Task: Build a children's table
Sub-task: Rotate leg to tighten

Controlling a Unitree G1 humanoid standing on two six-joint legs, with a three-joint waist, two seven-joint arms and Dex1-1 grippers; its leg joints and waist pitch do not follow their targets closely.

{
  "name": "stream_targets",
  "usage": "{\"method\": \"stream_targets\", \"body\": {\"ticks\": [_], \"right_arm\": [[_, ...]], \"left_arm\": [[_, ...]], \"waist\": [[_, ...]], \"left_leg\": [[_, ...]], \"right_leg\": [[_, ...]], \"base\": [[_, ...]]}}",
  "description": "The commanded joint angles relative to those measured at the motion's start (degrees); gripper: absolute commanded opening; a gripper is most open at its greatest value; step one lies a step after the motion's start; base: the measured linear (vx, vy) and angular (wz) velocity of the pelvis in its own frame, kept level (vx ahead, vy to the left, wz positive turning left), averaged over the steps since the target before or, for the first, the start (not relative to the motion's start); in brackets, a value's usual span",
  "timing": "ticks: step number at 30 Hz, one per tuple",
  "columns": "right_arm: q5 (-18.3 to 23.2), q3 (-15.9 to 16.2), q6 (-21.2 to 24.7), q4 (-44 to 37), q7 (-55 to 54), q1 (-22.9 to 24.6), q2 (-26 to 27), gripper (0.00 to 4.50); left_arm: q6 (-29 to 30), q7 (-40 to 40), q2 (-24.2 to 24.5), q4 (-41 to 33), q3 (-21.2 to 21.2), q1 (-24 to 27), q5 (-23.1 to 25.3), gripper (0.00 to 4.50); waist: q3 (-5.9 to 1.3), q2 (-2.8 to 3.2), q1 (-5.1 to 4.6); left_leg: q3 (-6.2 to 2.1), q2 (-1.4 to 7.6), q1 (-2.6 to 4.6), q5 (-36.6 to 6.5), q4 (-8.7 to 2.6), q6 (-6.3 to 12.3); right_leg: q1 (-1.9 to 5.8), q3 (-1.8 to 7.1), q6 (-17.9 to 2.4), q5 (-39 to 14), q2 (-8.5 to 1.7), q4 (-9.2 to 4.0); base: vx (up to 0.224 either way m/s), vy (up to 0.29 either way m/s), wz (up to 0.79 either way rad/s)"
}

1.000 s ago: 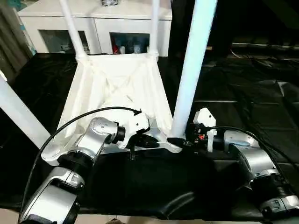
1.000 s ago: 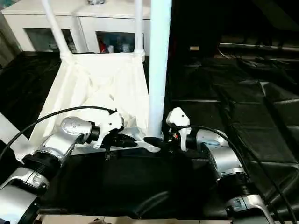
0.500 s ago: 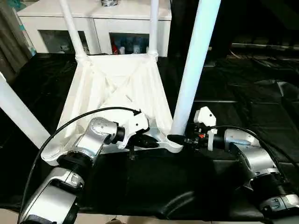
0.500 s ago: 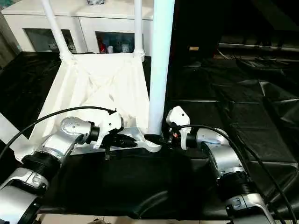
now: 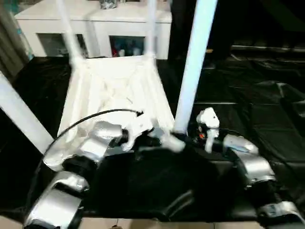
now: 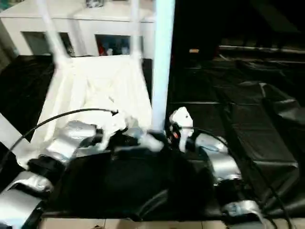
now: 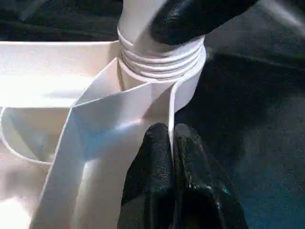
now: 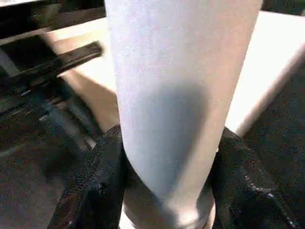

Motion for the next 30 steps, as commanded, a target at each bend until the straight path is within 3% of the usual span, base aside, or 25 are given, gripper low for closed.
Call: {"method": "stream_targets", "body": {"ticks": [1, 4, 7, 10, 11, 13, 15, 16, 19, 21, 24, 26, 28, 30], "right_arm": [[-3.15, -2.16, 1.67, 6.18, -14.03, -0.08, 3.62, 2.02], [-3.52, -4.73, 2.11, 8.5, -24.42, -0.85, 6.67, 2.01], [-4.22, -5.85, 1.73, 10.26, -31.6, -1.76, 9.33, 2.01], [-5.21, -5.48, 1.18, 11.74, -34.43, -3.07, 11.21, 2.01], [-5.21, -5.48, 1.16, 11.78, -34.4, -3.1, 11.25, 2.01], [-5.14, -5.5, 0.54, 12.65, -33.7, -3.82, 12.22, 2.01], [-5.22, -5.32, -0.64, 12.31, -33.42, -3.81, 12.23, 2.01], [-4.66, -5.3, -1.46, 11.66, -31.8, -3.69, 12.1, 2.57], [-5.91, -4.04, -3.18, 10.85, -30.31, -3.83, 10.51, 2.71], [-5.54, -3.89, -2.65, 10.03, -28.39, -4.26, 9.16, 3.11], [-4.49, -3.89, -0.85, 8.53, -24.05, -4.55, 7.61, 3.16], [-3.82, -1.18, 0.87, 4.12, -13.28, -3.2, 2.78, 3.16], [-3.27, -0.04, 1.29, 1.9, -8.53, -2.34, 0.5, 3.16], [-2.05, 1.19, 1.49, -1.36, -1.88, -0.83, -2.97, 3.16]], "left_arm": [[2.45, 11.97, -4.81, 3.09, 1.43, -1.78, 1.26, 0.0], [4.54, 21.25, -9.29, 4.74, 2.6, -2.87, 1.66, 0.0], [4.86, 27.43, -13.65, 5.78, 2.88, -3.58, 1.98, 0.0], [4.4, 29.92, -16.37, 6.89, 1.69, -3.99, 3.5, 0.0], [4.38, 29.94, -16.4, 6.93, 1.68, -4.0, 3.54, 0.0], [3.85, 30.58, -16.96, 7.84, 1.38, -4.27, 4.4, 0.0], [3.55, 30.39, -16.35, 7.76, 1.04, -4.29, 4.58, 0.0], [3.25, 29.74, -15.7, 7.58, 0.85, -4.24, 4.63, 0.0], [2.24, 27.98, -14.05, 7.13, 0.31, -4.18, 4.99, 0.0], [1.48, 25.73, -12.62, 6.66, 0.14, -4.03, 4.95, 0.0], [0.36, 22.67, -11.14, 6.2, 0.25, -3.72, 4.71, 0.0], [-1.29, 17.53, -8.44, 5.67, 0.19, -3.41, 4.04, 0.0], [-1.7, 15.51, -7.22, 5.64, 0.17, -3.36, 3.8, 0.0], [-3.13, 10.67, -5.17, 5.3, 0.06, -3.01, 2.86, 0.0]], "waist": [[-2.81, -0.65, -0.26], [-2.79, -0.75, -0.83], [-2.83, -0.91, -1.15], [-2.94, -0.86, -1.17], [-2.98, -0.6, -1.22], [-3.01, -0.79, -1.25], [-3.1, -0.7, -1.15], [-3.13, -0.7, -1.15], [-3.13, -0.59, -1.12], [-3.1, -0.57, -1.07], [-3.14, -0.65, -1.18], [-3.06, -0.63, -0.78], [-3.06, -0.65, -0.54], [-3.31, -0.53, -0.63]], "left_leg": [[-1.23, 1.98, 0.96, -18.34, -4.5, 0.05], [-1.51, 1.78, 1.02, -19.71, -4.59, -0.41], [-1.39, 1.66, 0.83, -19.03, -4.53, 0.68], [-1.4, 1.61, 0.77, -18.66, -4.51, 1.62], [-1.4, 1.6, 0.67, -18.55, -4.49, 1.73], [-1.39, 1.56, 0.52, -18.44, -4.54, 2.21], [-1.34, 1.6, 0.46, -17.99, -4.53, 2.63], [-1.34, 1.6, 0.46, -17.83, -4.51, 2.68], [-1.37, 1.61, 0.31, -18.04, -4.57, 2.88], [-1.38, 1.58, 0.36, -18.26, -4.62, 2.88], [-1.3, 1.6, 0.23, -17.66, -4.56, 3.12], [-1.29, 1.48, 0.23, -17.3, -4.55, 4.0], [-1.07, 1.69, 0.32, -16.86, -4.42, 4.69], [-1.18, 1.81, -0.07, -15.07, -4.43, 4.63]], "right_leg": [[1.78, 1.99, -9.98, -24.64, -3.09, -4.94], [1.75, 1.67, -8.28, -28.42, -3.1, -5.45], [1.62, 1.7, -8.02, -27.27, -2.99, -5.71], [1.63, 1.66, -7.55, -27.2, -3.02, -5.87], [1.6, 1.71, -7.66, -26.74, -3.01, -5.81], [1.74, 1.67, -7.76, -25.52, -2.94, -5.71], [1.78, 1.73, -7.95, -24.47, -3.02, -5.67], [1.8, 1.75, -8.07, -24.1, -2.99, -5.61], [1.93, 1.67, -8.26, -23.77, -2.99, -5.52], [1.94, 1.6, -8.12, -24.1, -2.94, -5.6], [1.98, 1.7, -8.46, -23.9, -3.04, -5.59], [2.37, 1.54, -8.06, -24.05, -2.85, -5.82], [2.12, 1.81, -8.45, -22.55, -2.89, -5.57], [2.54, 1.78, -9.21, -20.14, -3.02, -5.15]], "base": [[0.0, 0.0, 0.0], [0.0, 0.0, 0.0], [0.0, 0.0, 0.0], [0.0, 0.0, 0.0], [0.0, 0.0, 0.0], [0.0, 0.0, 0.0], [0.0, 0.0, 0.0], [0.0, 0.0, 0.0], [0.0, 0.0, 0.0], [0.0, 0.0, 0.0], [0.0, 0.0, 0.0], [0.0, 0.0, 0.0], [0.0, 0.0, 0.0], [0.0, 0.0, 0.0]]}}
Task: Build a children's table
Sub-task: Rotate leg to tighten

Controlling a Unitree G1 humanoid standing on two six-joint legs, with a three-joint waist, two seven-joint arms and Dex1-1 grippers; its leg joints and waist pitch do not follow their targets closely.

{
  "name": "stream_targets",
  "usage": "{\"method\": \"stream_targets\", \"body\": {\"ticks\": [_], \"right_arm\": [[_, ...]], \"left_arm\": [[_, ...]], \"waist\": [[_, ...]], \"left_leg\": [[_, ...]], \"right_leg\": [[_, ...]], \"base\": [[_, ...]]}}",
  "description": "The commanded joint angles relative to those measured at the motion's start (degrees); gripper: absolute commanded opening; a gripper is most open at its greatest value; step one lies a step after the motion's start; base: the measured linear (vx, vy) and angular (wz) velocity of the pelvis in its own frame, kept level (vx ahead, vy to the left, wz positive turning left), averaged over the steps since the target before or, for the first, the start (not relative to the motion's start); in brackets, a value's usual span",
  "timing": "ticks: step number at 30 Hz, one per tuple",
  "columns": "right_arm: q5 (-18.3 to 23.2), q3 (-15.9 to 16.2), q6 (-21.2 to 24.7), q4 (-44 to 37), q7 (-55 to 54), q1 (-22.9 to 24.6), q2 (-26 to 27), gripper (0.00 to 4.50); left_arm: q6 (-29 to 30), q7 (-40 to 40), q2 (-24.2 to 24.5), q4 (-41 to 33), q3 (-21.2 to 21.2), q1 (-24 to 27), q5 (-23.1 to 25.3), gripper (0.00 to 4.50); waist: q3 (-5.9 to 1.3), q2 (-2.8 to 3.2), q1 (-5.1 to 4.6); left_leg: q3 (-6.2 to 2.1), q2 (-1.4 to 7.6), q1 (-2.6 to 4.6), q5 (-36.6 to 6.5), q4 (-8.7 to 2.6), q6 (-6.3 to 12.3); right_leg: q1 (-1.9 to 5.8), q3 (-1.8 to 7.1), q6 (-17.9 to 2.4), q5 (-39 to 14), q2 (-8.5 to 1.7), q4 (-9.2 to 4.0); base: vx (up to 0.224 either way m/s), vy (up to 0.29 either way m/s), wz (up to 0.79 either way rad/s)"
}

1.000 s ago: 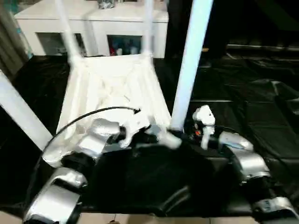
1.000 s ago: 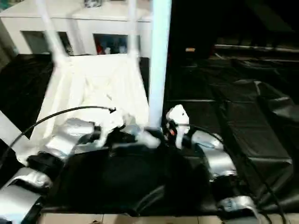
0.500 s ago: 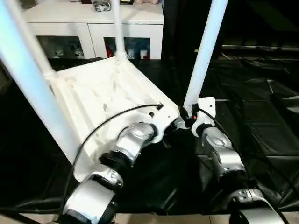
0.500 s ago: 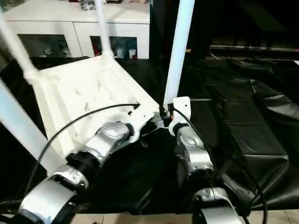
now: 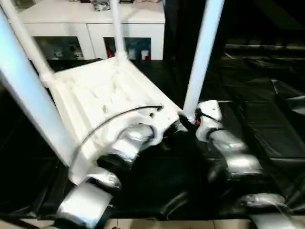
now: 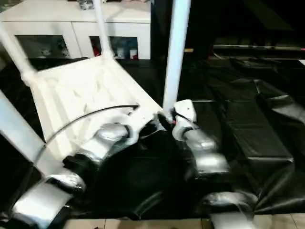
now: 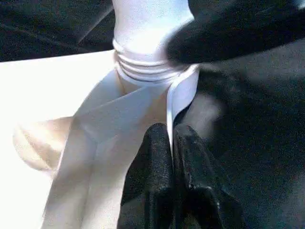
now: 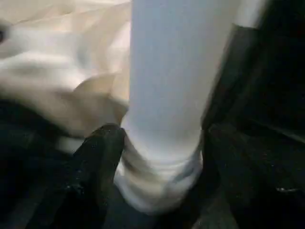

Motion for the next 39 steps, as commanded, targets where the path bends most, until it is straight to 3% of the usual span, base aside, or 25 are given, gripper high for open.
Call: {"method": "stream_targets", "body": {"ticks": [1, 3, 7, 8, 10, 13, 15, 16, 17, 20, 26, 31, 39], "right_arm": [[1.52, 1.71, 0.94, -3.33, 6.63, 0.91, -1.85, 3.16], [2.71, 2.34, 1.2, -4.73, 11.19, 1.66, -4.01, 3.16], [3.54, 3.11, 1.81, -5.67, 15.62, 2.07, -5.55, 3.16], [3.76, 3.26, 2.16, -5.99, 16.48, 2.14, -5.78, 3.16], [4.27, 3.76, 3.03, -6.71, 18.51, 2.14, -6.09, 3.16], [3.72, 4.62, 3.09, -6.71, 19.72, 1.97, -6.08, 3.16], [3.19, 5.17, 2.79, -6.46, 20.25, 1.9, -6.08, 3.16], [3.01, 5.6, 2.57, -6.24, 20.63, 1.86, -6.0, 3.16], [2.83, 5.91, 2.37, -6.08, 20.82, 1.82, -5.94, 3.16], [2.41, 6.38, 1.93, -5.7, 21.27, 1.71, -5.83, 3.16], [2.34, 6.62, 2.13, -5.04, 21.88, 1.41, -5.69, 2.68], [1.22, 6.92, 1.33, -3.73, 21.8, 1.12, -5.5, 2.64], [1.46, 5.89, 2.19, -2.41, 19.76, 0.77, -4.29, 2.64]], "left_arm": [[-2.27, -5.83, 1.03, -1.13, -0.48, 0.98, -0.91, 0.0], [-2.94, -12.19, 2.79, -3.01, -1.21, 1.91, -2.43, 0.0], [-1.9, -19.49, 4.55, -6.29, -1.88, 3.4, -4.76, 0.0], [-1.52, -20.78, 4.83, -6.94, -1.93, 3.68, -5.29, 0.0], [-0.45, -23.93, 5.62, -8.72, -2.16, 4.51, -6.53, 0.0], [-0.64, -25.58, 6.16, -9.16, -2.22, 4.88, -6.82, 0.0], [-0.73, -26.14, 6.25, -9.17, -2.03, 4.96, -6.75, 0.0], [-0.76, -26.41, 6.32, -9.41, -1.89, 5.11, -6.67, 0.0], [-0.62, -26.58, 6.36, -9.63, -1.8, 5.23, -6.66, 0.0], [-0.39, -26.74, 6.63, -10.36, -1.89, 5.56, -6.65, 0.0], [-0.07, -26.67, 6.67, -10.55, -1.64, 5.48, -6.37, 0.0], [0.05, -26.39, 6.82, -10.91, -1.62, 5.76, -6.1, 0.0], [0.22, -23.0, 6.57, -10.44, -0.97, 5.84, -5.28, 0.0]], "waist": [[-3.21, -0.96, 0.53], [-3.26, -0.84, 0.52], [-3.58, -0.77, 0.68], [-3.71, -0.59, 0.9], [-3.76, -0.58, 1.32], [-3.53, -0.52, 1.74], [-3.39, -0.49, 1.96], [-3.31, -1.24, 2.01], [-3.28, -0.9, 2.2], [-3.28, -0.9, 2.17], [-3.45, -0.93, 2.34], [-3.47, -1.19, 2.33], [-3.43, -1.09, 2.29]], "left_leg": [[-1.04, 2.0, 0.26, -13.68, -3.71, 4.9], [-0.97, 2.06, 0.27, -12.8, -3.63, 5.19], [-0.83, 2.21, -0.02, -8.25, -3.22, 6.71], [-0.68, 2.38, 0.39, -7.57, -3.08, 7.1], [-0.47, 2.38, 0.41, -6.34, -2.84, 7.96], [-0.34, 2.44, 0.59, -7.9, -2.96, 7.51], [-0.41, 2.5, 0.69, -9.81, -3.18, 6.12], [-0.37, 2.48, 0.71, -10.79, -3.29, 5.42], [-0.51, 2.52, 0.75, -11.14, -3.39, 4.79], [-0.55, 2.5, 0.74, -11.23, -3.46, 4.04], [-0.46, 2.36, 0.61, -8.49, -3.16, 5.26], [-0.45, 2.36, 0.62, -8.83, -3.14, 5.2], [-0.47, 2.33, 0.61, -8.91, -3.11, 5.16]], "right_leg": [[2.74, 2.02, -10.83, -17.28, -3.11, -4.35], [2.75, 2.03, -11.97, -15.13, -3.11, -4.08], [3.24, 1.99, -15.65, -5.99, -3.03, -2.64], [3.04, 2.02, -16.68, -3.67, -2.94, -2.36], [3.05, 2.05, -17.56, -1.08, -2.92, -1.99], [2.86, 2.08, -17.12, -3.86, -2.97, -2.36], [2.84, 2.12, -16.29, -7.31, -3.06, -2.67], [2.83, 2.15, -15.57, -9.14, -3.06, -2.88], [2.84, 2.25, -15.04, -10.72, -3.27, -2.91], [2.74, 2.32, -14.18, -11.61, -3.2, -2.98], [2.87, 2.28, -14.91, -7.69, -3.1, -2.54], [2.87, 2.26, -14.72, -8.89, -3.17, -2.63], [2.85, 2.28, -14.56, -9.33, -3.11, -2.63]], "base": [[0.0, 0.0, 0.0], [0.0, 0.0, 0.0], [0.0, 0.0, 0.0], [0.0, 0.0, 0.0], [0.0, 0.0, 0.0], [0.0, 0.0, 0.0], [0.0, 0.0, 0.0], [0.0, 0.0, 0.0], [0.0, 0.0, 0.0], [0.0, 0.0, 0.0], [0.0, 0.0, 0.0], [0.0, 0.0, 0.0], [0.0, 0.0, 0.0]]}}
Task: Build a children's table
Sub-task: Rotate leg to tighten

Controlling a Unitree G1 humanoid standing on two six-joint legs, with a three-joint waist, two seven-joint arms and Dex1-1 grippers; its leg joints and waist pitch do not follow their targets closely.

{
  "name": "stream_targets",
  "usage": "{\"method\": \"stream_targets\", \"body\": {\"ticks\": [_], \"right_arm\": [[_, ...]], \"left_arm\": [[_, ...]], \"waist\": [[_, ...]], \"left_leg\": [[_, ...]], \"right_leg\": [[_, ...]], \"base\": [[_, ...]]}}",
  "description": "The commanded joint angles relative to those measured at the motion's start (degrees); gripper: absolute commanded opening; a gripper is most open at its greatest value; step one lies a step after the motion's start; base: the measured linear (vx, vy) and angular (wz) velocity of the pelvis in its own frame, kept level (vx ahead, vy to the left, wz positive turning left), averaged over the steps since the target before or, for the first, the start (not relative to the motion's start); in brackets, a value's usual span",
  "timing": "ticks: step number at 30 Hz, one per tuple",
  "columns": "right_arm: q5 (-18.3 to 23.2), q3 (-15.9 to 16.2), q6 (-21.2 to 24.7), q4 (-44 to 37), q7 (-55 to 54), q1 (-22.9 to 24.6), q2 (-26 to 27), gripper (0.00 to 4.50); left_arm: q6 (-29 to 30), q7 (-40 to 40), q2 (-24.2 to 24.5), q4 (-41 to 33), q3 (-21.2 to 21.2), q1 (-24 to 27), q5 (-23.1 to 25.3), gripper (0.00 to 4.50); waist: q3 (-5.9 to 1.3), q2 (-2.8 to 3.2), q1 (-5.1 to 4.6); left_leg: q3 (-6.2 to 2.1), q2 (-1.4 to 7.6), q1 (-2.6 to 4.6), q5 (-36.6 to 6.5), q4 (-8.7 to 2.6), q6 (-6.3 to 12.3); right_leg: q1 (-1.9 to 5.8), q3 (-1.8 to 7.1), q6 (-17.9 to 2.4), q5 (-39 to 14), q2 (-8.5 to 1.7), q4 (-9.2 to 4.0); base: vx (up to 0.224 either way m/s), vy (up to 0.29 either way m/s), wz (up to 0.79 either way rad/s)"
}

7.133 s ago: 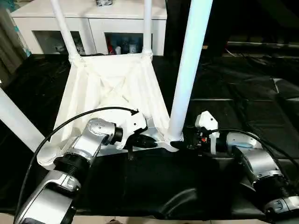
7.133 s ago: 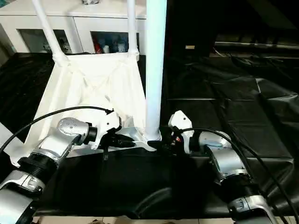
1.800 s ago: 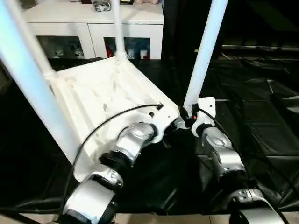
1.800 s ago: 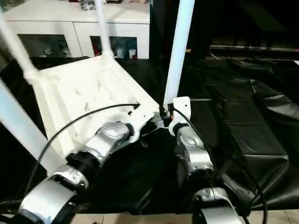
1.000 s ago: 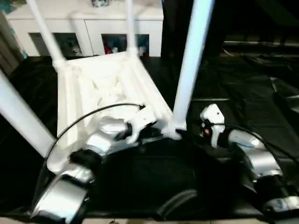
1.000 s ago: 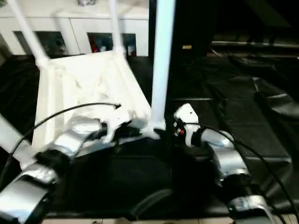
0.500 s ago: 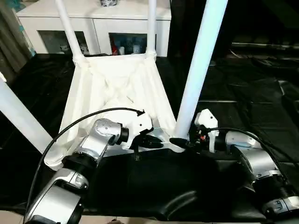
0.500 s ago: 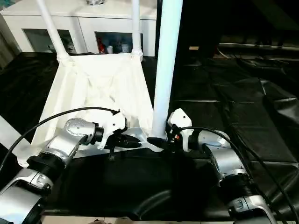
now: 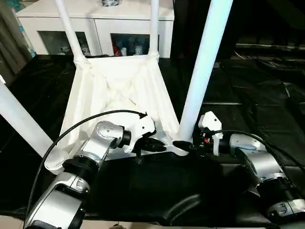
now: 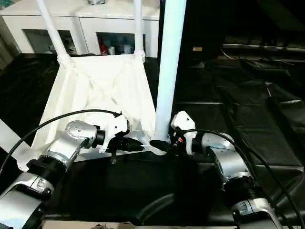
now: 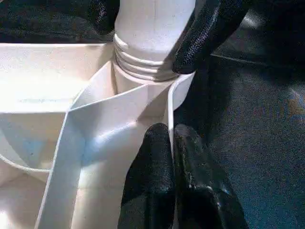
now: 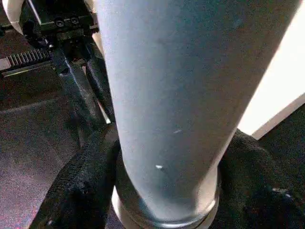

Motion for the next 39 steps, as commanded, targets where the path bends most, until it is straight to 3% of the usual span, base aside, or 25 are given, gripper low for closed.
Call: {"method": "stream_targets", "body": {"ticks": [1, 5, 7, 9, 13, 17, 21, 24, 25, 26, 28, 34, 37, 39], "right_arm": [[-1.3, 0.5, 1.22, 2.2, -3.25, -0.47, 1.57, 2.64], [-1.93, -3.31, 2.0, 7.19, -15.24, -0.99, 5.46, 2.63], [-2.48, -4.56, 2.49, 9.17, -21.68, -0.85, 7.87, 2.62], [-2.92, -6.83, 3.24, 11.47, -31.44, -1.14, 11.4, 2.62], [-4.07, -9.01, 4.53, 14.63, -44.43, -2.75, 16.74, 2.62], [-5.02, -7.68, 3.2, 14.57, -45.02, -3.27, 18.71, 2.62], [-4.44, -8.37, 2.03, 14.54, -45.25, -3.54, 19.25, 2.62], [-3.74, -9.3, 0.95, 13.89, -44.59, -3.65, 19.02, 3.34], [-3.74, -9.27, 0.72, 13.61, -44.16, -3.71, 18.6, 3.36], [-3.47, -9.36, 1.08, 12.5, -42.61, -3.74, 17.44, 3.36], [-2.85, -9.14, 2.53, 10.08, -38.86, -3.49, 15.28, 3.53], [-2.57, -3.09, 3.15, -0.48, -18.1, 0.93, 3.77, 3.65], [-1.2, -2.18, 2.95, -2.94, -12.23, 2.12, 1.48, 3.65], [-0.47, -1.74, 2.9, -4.17, -9.49, 2.65, 0.51, 3.65]], "left_arm": [[0.22, 3.56, -1.43, -0.07, 0.75, 0.19, 0.04, 0.0], [1.49, 13.87, -4.33, 3.89, 2.47, -1.64, 1.63, 0.0], [3.32, 18.54, -6.81, 5.02, 3.29, -2.38, 1.63, 0.0], [5.01, 25.82, -9.97, 7.02, 3.8, -3.51, 2.45, 0.0], [6.0, 35.6, -15.72, 9.75, 4.46, -5.17, 3.36, 0.0], [5.05, 38.53, -17.84, 10.82, 3.62, -5.76, 4.81, 0.0], [3.98, 38.11, -17.58, 11.17, 2.9, -5.9, 5.56, 0.0], [2.76, 37.2, -16.7, 11.39, 2.55, -5.93, 5.88, 0.0], [2.18, 36.58, -16.28, 11.35, 2.44, -5.88, 5.96, 0.0], [1.43, 35.36, -15.39, 11.11, 2.33, -5.7, 6.03, 0.0], [0.61, 33.12, -14.06, 10.71, 2.3, -5.34, 5.83, 0.0], [-2.61, 23.4, -9.28, 9.36, 2.29, -3.46, 4.58, 0.0], [-3.22, 18.07, -7.83, 7.8, 2.0, -2.55, 2.97, 0.0], [-3.32, 14.59, -6.92, 6.51, 1.59, -1.91, 2.11, 0.0]], "waist": [[-3.5, -1.03, 0.05], [-3.19, -1.2, -1.16], [-3.03, -1.19, -1.55], [-3.03, -1.06, -1.76], [-3.1, -1.09, -2.26], [-3.14, -0.79, -2.21], [-3.13, -0.77, -2.23], [-3.11, -0.75, -2.28], [-3.14, -0.72, -2.29], [-3.12, -1.1, -2.28], [-3.15, -1.01, -2.29], [-3.28, -1.17, -1.7], [-3.27, -1.23, -1.8], [-3.18, -1.15, -1.58]], "left_leg": [[-0.73, 2.29, 0.65, -9.03, -3.44, 5.01], [-1.06, 2.02, 0.65, -12.64, -3.81, 2.23], [-1.04, 1.88, 0.91, -14.61, -3.86, 1.78], [-1.11, 1.89, 0.91, -14.47, -3.94, 1.2], [-1.15, 1.59, 0.83, -15.21, -3.98, 1.27], [-1.17, 1.63, 0.85, -15.33, -4.01, 2.46], [-1.23, 1.63, 0.71, -15.54, -4.11, 2.97], [-1.32, 1.67, 0.74, -16.68, -4.24, 2.8], [-1.31, 1.71, 0.76, -16.7, -4.25, 2.75], [-1.3, 1.66, 0.66, -16.72, -4.26, 2.93], [-1.32, 1.68, 0.55, -16.48, -4.24, 3.17], [-1.06, 1.65, 0.26, -13.31, -3.81, 5.27], [-1.12, 1.68, 0.05, -12.93, -3.82, 5.5], [-1.13, 2.0, 0.28, -12.71, -3.87, 5.61]], "right_leg": [[2.91, 2.07, -14.18, -9.41, -3.06, -2.84], [2.86, 2.06, -12.41, -16.48, -3.18, -3.64], [2.55, 2.12, -11.18, -20.16, -3.17, -4.18], [2.32, 2.21, -10.61, -20.65, -3.09, -4.27], [2.32, 2.07, -10.01, -21.49, -2.97, -4.54], [2.38, 2.0, -9.44, -21.03, -2.94, -4.85], [2.43, 1.96, -9.04, -21.42, -3.01, -4.96], [2.33, 1.93, -8.8, -22.29, -2.99, -5.07], [2.32, 1.95, -8.83, -22.08, -3.01, -5.05], [2.4, 1.9, -8.77, -21.95, -2.97, -5.06], [2.48, 1.94, -8.86, -21.64, -3.03, -4.91], [2.99, 1.88, -9.45, -18.23, -3.03, -4.7], [3.01, 1.79, -9.55, -19.92, -3.16, -4.73], [2.83, 1.9, -10.37, -19.08, -3.19, -4.63]], "base": [[0.0, 0.0, 0.0], [0.0, 0.0, 0.0], [0.0, 0.0, 0.0], [0.0, 0.0, 0.0], [0.0, 0.0, 0.0], [0.0, 0.0, 0.0], [0.0, 0.0, 0.0], [0.0, 0.0, 0.0], [0.0, 0.0, 0.0], [0.0, 0.0, 0.0], [0.0, 0.0, 0.0], [0.0, 0.0, 0.0], [0.0, 0.0, 0.0], [0.0, 0.0, 0.0]]}}
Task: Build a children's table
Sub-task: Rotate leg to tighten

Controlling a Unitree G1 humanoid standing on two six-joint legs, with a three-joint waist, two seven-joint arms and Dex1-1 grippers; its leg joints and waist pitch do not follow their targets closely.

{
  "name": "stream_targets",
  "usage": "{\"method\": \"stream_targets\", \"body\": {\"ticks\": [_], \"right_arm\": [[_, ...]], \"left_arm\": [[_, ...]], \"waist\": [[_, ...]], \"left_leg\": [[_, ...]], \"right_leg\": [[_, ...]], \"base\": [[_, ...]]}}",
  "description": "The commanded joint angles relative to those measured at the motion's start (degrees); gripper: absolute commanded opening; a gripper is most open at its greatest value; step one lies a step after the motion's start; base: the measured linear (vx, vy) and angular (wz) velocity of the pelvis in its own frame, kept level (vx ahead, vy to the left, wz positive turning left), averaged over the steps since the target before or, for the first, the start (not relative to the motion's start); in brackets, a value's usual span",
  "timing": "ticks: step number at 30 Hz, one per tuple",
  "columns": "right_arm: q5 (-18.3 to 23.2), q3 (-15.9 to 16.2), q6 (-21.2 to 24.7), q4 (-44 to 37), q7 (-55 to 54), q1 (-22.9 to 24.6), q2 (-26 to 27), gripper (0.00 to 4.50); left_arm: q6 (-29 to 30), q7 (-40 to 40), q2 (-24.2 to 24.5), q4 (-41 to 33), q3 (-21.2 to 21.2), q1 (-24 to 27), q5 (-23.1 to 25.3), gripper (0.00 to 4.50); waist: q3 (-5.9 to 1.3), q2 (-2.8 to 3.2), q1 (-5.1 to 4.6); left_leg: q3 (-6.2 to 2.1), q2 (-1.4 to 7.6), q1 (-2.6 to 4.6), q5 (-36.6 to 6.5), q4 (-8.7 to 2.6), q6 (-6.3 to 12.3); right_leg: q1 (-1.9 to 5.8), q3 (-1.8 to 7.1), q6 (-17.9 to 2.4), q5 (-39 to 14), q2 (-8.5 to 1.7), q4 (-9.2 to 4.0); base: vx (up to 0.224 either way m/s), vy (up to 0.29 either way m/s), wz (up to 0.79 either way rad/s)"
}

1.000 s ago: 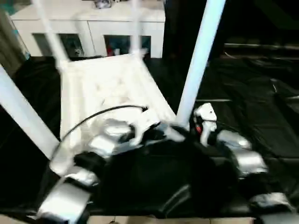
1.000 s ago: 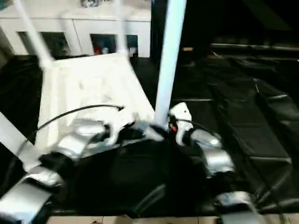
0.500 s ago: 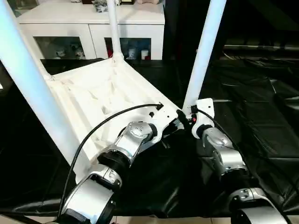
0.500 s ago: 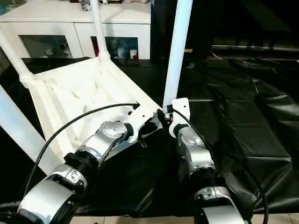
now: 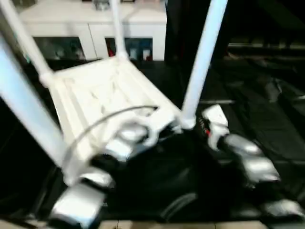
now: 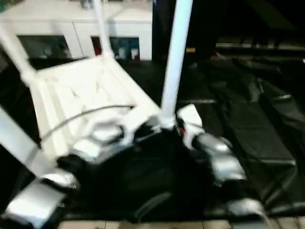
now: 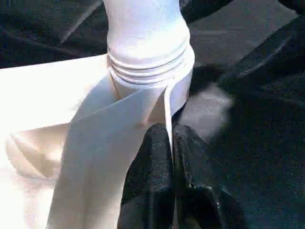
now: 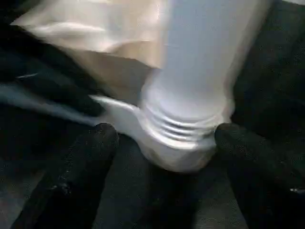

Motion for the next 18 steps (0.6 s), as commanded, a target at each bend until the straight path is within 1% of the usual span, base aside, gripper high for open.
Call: {"method": "stream_targets", "body": {"ticks": [1, 2, 3, 4, 5, 6, 7, 8, 9, 10, 11, 12, 14, 15, 16, 18], "right_arm": [[1.89, 1.6, -0.01, -2.92, 5.11, 0.17, -0.7, 3.65], [2.37, 1.89, 0.11, -3.58, 6.57, 0.39, -1.22, 3.65], [2.81, 2.21, 0.12, -4.08, 7.96, 0.5, -1.7, 3.65], [3.04, 2.37, 0.07, -4.31, 8.76, 0.53, -1.9, 3.65], [3.15, 2.44, 0.04, -4.41, 9.13, 0.55, -2.0, 3.65], [3.71, 2.74, -0.08, -4.86, 10.92, 0.53, -2.2, 3.65], [3.76, 2.78, 0.02, -5.0, 11.43, 0.5, -2.18, 3.65], [3.81, 2.77, 0.13, -5.16, 11.77, 0.53, -2.23, 3.65], [3.52, 2.95, 0.06, -5.11, 12.0, 0.47, -2.25, 3.65], [3.31, 3.08, -0.01, -5.06, 12.15, 0.43, -2.26, 3.65], [3.13, 3.24, -0.21, -4.77, 12.27, 0.36, -2.16, 3.65], [3.08, 3.35, -0.32, -4.61, 12.43, 0.34, -2.14, 3.65], [2.52, 3.99, -0.85, -3.78, 12.75, 0.12, -1.97, 3.65], [2.28, 4.19, -0.95, -3.42, 12.98, 0.04, -1.87, 3.65], [1.85, 4.52, -1.16, -2.98, 13.14, -0.05, -1.87, 3.65], [1.27, 5.06, -1.54, -2.25, 13.23, -0.23, -1.81, 3.65]], "left_arm": [[-1.9, -6.25, 0.19, -1.51, -0.84, 1.71, -2.27, 0.0], [-1.89, -9.63, 1.08, -3.07, -1.35, 2.43, -3.06, 0.0], [-1.22, -13.34, 2.09, -4.98, -1.82, 3.28, -4.19, 0.0], [-0.74, -15.34, 2.69, -6.02, -2.06, 3.73, -4.79, 0.0], [-0.52, -16.26, 2.97, -6.5, -2.17, 3.94, -5.07, 0.0], [0.99, -20.17, 4.34, -8.67, -2.8, 4.9, -6.2, 0.0], [1.38, -21.19, 4.77, -9.26, -3.01, 5.17, -6.46, 0.0], [1.63, -21.76, 4.99, -9.67, -3.13, 5.34, -6.61, 0.0], [1.58, -21.86, 5.17, -9.88, -3.09, 5.49, -6.52, 0.0], [1.49, -21.82, 5.26, -9.97, -3.03, 5.56, -6.4, 0.0], [1.61, -22.04, 5.38, -10.09, -3.07, 5.65, -6.35, 0.0], [1.78, -22.31, 5.5, -10.31, -3.11, 5.77, -6.36, 0.0], [2.35, -22.6, 5.58, -11.18, -2.97, 6.17, -6.49, 0.0], [2.6, -22.57, 5.7, -11.76, -2.98, 6.4, -6.45, 0.0], [2.81, -22.59, 5.76, -12.14, -3.0, 6.56, -6.44, 0.0], [2.91, -22.49, 5.81, -12.42, -2.97, 6.67, -6.34, 0.0]], "waist": [[-2.93, -1.46, 0.5], [-2.97, -1.3, 0.57], [-3.01, -1.47, 0.63], [-3.0, -1.36, 0.71], [-3.01, -1.15, 0.85], [-3.07, -1.09, 1.12], [-3.07, -1.04, 1.25], [-3.13, -1.11, 1.53], [-3.13, -0.94, 1.92], [-3.14, -0.95, 2.09], [-3.09, -1.17, 2.4], [-3.1, -1.1, 2.54], [-2.99, -1.33, 2.39], [-2.95, -1.31, 2.42], [-2.93, -1.45, 2.39], [-2.98, -1.48, 2.39]], "left_leg": [[-0.91, 2.04, 0.06, -12.41, -3.41, 5.77], [-0.87, 2.14, 0.22, -12.1, -3.42, 5.79], [-0.86, 2.2, 0.12, -11.62, -3.4, 5.78], [-0.88, 2.27, 0.09, -11.45, -3.43, 5.79], [-0.8, 2.39, 0.3, -11.35, -3.44, 5.69], [-0.7, 2.5, 0.43, -11.1, -3.43, 5.61], [-0.69, 2.57, 0.38, -10.87, -3.45, 5.56], [-0.57, 2.62, 0.58, -10.41, -3.36, 5.61], [-0.44, 2.73, 0.84, -10.19, -3.3, 5.57], [-0.46, 2.77, 0.76, -9.8, -3.32, 5.51], [-0.52, 2.75, 0.56, -9.69, -3.38, 5.37], [-0.49, 2.72, 0.63, -9.91, -3.4, 5.18], [-0.47, 2.57, 0.68, -11.3, -3.48, 4.3], [-0.51, 2.56, 0.7, -11.86, -3.51, 3.98], [-0.49, 2.55, 0.67, -11.93, -3.51, 3.88], [-0.49, 2.48, 0.59, -11.36, -3.44, 3.86]], "right_leg": [[2.76, 2.03, -11.19, -18.43, -3.15, -4.4], [2.61, 2.03, -11.95, -17.16, -3.1, -4.27], [2.73, 2.02, -12.5, -16.03, -3.12, -4.05], [2.74, 2.02, -12.79, -15.55, -3.16, -3.88], [2.57, 2.04, -13.14, -14.98, -3.09, -3.82], [2.52, 2.07, -13.66, -13.97, -3.05, -3.6], [2.54, 2.1, -13.9, -13.28, -3.05, -3.47], [2.4, 2.16, -14.3, -11.93, -2.99, -3.34], [2.2, 2.25, -14.83, -10.59, -2.95, -3.18], [2.32, 2.26, -14.88, -10.01, -2.99, -3.06], [2.46, 2.23, -14.82, -9.78, -3.08, -2.86], [2.44, 2.26, -14.65, -10.03, -3.11, -2.91], [2.43, 2.33, -14.02, -11.6, -3.19, -3.15], [2.46, 2.38, -13.71, -12.73, -3.32, -3.26], [2.45, 2.4, -13.53, -13.09, -3.34, -3.3], [2.51, 2.43, -13.31, -13.06, -3.36, -3.28]], "base": [[0.0, 0.0, 0.0], [0.0, 0.0, 0.0], [0.0, 0.0, 0.0], [0.0, 0.0, 0.0], [0.0, 0.0, 0.0], [0.0, 0.0, 0.0], [0.0, 0.0, 0.0], [0.0, 0.0, 0.0], [0.0, 0.0, 0.0], [0.0, 0.0, 0.0], [0.0, 0.0, 0.0], [0.0, 0.0, 0.0], [0.0, 0.0, 0.0], [0.0, 0.0, 0.0], [0.0, 0.0, 0.0], [0.0, 0.0, 0.0]]}}
